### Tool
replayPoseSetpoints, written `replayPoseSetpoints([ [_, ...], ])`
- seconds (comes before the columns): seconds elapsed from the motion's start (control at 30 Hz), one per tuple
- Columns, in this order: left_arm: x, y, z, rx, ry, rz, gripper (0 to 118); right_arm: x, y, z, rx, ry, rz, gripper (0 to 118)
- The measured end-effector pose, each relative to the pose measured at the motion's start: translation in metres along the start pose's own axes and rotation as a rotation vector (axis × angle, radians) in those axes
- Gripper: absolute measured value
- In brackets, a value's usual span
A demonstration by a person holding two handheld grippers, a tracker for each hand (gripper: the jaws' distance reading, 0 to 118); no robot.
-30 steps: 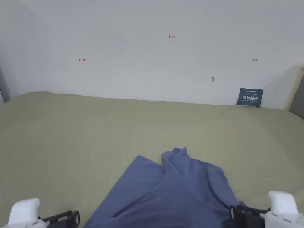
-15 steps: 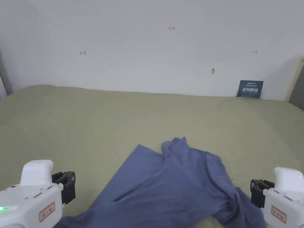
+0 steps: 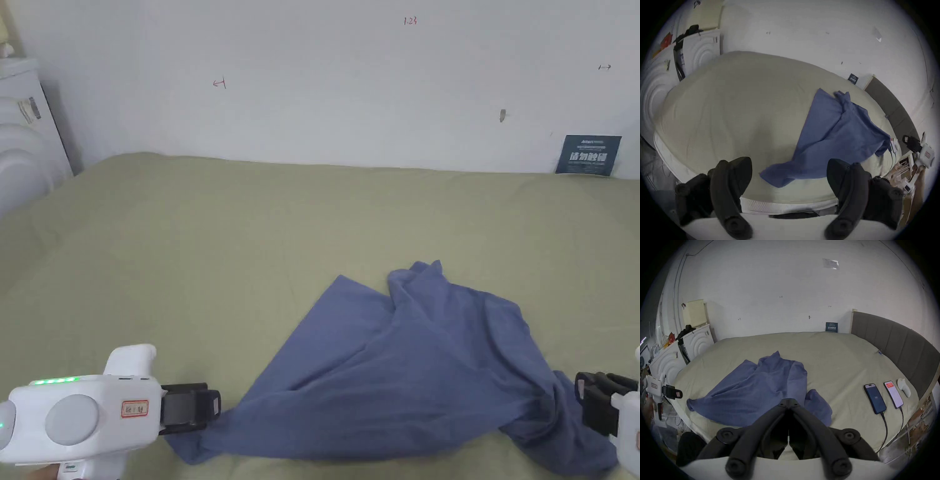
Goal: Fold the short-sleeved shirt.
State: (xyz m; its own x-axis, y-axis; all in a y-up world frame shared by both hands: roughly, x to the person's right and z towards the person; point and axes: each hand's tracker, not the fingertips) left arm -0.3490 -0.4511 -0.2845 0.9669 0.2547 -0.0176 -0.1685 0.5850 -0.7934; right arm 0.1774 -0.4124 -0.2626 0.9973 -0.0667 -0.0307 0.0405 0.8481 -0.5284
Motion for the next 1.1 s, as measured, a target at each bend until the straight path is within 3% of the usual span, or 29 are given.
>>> replayPoseSetpoints([
  [0.13,0.0,-0.005,-0.023,-0.073,0.047,-0.035,100,-0.001,-0.003,-0.005,-0.029,0.006,0.006,0],
  [0.23,0.004,-0.009,-0.038,-0.111,0.049,-0.105,89,-0.001,-0.004,-0.013,-0.046,0.003,0.005,0],
  [0.27,0.005,-0.01,-0.041,-0.126,0.047,-0.125,81,0.0,-0.003,-0.016,-0.052,0.003,0.007,0],
  [0.33,0.005,-0.013,-0.052,-0.173,0.042,-0.136,49,-0.001,0.0,-0.025,-0.068,0.01,0.013,0],
  [0.4,0.0,-0.013,-0.058,-0.158,0.026,-0.108,37,-0.002,0.008,-0.036,-0.087,0.024,0.027,0],
  [0.43,-0.002,-0.01,-0.055,-0.114,0.03,-0.084,17,-0.003,0.013,-0.044,-0.094,0.032,0.041,0],
  [0.47,-0.003,-0.008,-0.052,-0.094,0.0,-0.061,9,-0.003,0.02,-0.052,-0.104,0.042,0.057,0],
  [0.5,-0.002,-0.007,-0.049,-0.076,-0.059,-0.042,8,-0.003,0.029,-0.062,-0.12,0.055,0.074,0],
  [0.67,0.008,-0.004,-0.043,-0.066,-0.013,-0.121,8,0.0,0.1,-0.132,-0.161,0.096,0.122,0],
  [0.77,0.007,-0.003,-0.043,-0.067,-0.014,-0.109,8,0.0,0.147,-0.193,-0.25,0.102,0.2,1],
  [0.8,0.007,-0.003,-0.045,-0.065,-0.014,-0.107,8,-0.003,0.16,-0.212,-0.255,0.073,0.25,5],
  [0.83,0.006,-0.003,-0.046,-0.064,-0.015,-0.104,8,-0.006,0.172,-0.234,-0.291,0.072,0.32,22],
  [0.87,0.005,-0.002,-0.046,-0.065,-0.013,-0.097,8,-0.009,0.18,-0.254,-0.349,0.084,0.359,55],
  [0.9,0.004,-0.001,-0.048,-0.069,-0.013,-0.091,8,-0.011,0.186,-0.279,-0.436,0.089,0.38,105],
  [0.93,0.004,-0.001,-0.051,-0.073,-0.011,-0.085,8,-0.013,0.188,-0.301,-0.515,0.079,0.394,118],
  [1.0,0.003,0.0,-0.056,-0.086,-0.008,-0.068,8,-0.016,0.185,-0.343,-0.56,0.078,0.41,107],
  [1.1,-0.009,-0.002,-0.069,-0.106,-0.003,-0.052,8,-0.019,0.179,-0.377,-0.619,0.052,0.433,107],
])
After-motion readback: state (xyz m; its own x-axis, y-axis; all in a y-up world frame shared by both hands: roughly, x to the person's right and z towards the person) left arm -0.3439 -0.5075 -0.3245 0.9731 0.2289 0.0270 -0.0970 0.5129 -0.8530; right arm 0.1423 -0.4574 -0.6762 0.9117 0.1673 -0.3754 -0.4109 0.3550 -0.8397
